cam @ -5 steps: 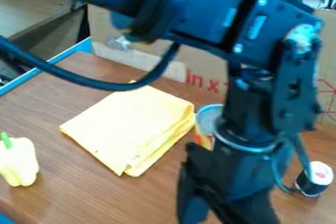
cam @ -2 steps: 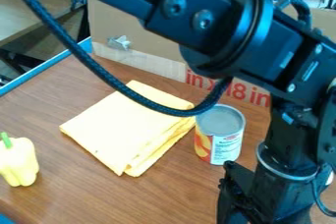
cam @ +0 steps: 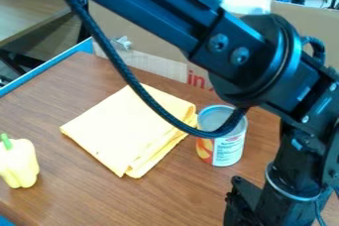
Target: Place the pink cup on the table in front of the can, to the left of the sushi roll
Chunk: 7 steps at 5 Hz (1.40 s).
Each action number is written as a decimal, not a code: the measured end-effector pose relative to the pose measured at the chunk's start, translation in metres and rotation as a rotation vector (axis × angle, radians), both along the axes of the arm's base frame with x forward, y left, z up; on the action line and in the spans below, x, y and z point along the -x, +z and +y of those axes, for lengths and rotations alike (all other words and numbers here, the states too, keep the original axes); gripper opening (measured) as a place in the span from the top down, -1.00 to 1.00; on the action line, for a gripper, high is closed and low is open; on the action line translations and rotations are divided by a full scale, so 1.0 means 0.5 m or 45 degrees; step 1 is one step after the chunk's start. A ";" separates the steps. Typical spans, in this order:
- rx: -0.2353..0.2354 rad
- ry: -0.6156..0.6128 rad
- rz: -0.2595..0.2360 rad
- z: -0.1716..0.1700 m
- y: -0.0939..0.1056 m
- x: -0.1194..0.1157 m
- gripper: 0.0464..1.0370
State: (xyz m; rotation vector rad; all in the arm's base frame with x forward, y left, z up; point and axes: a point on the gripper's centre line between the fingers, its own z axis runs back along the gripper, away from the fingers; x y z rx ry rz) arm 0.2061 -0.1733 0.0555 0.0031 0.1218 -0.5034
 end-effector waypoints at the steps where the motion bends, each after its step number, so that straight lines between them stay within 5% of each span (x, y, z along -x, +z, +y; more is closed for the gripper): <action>1: -0.013 -0.025 0.018 -0.021 -0.020 0.003 -0.93; 2: -0.012 -0.017 0.027 -0.031 -0.029 0.007 -0.84; 4: -0.012 0.035 -0.018 -0.038 -0.025 0.019 0.32; 5: -0.012 0.048 -0.056 -0.031 0.002 0.029 0.74; 7: 0.015 0.134 -0.221 0.015 0.092 0.074 0.87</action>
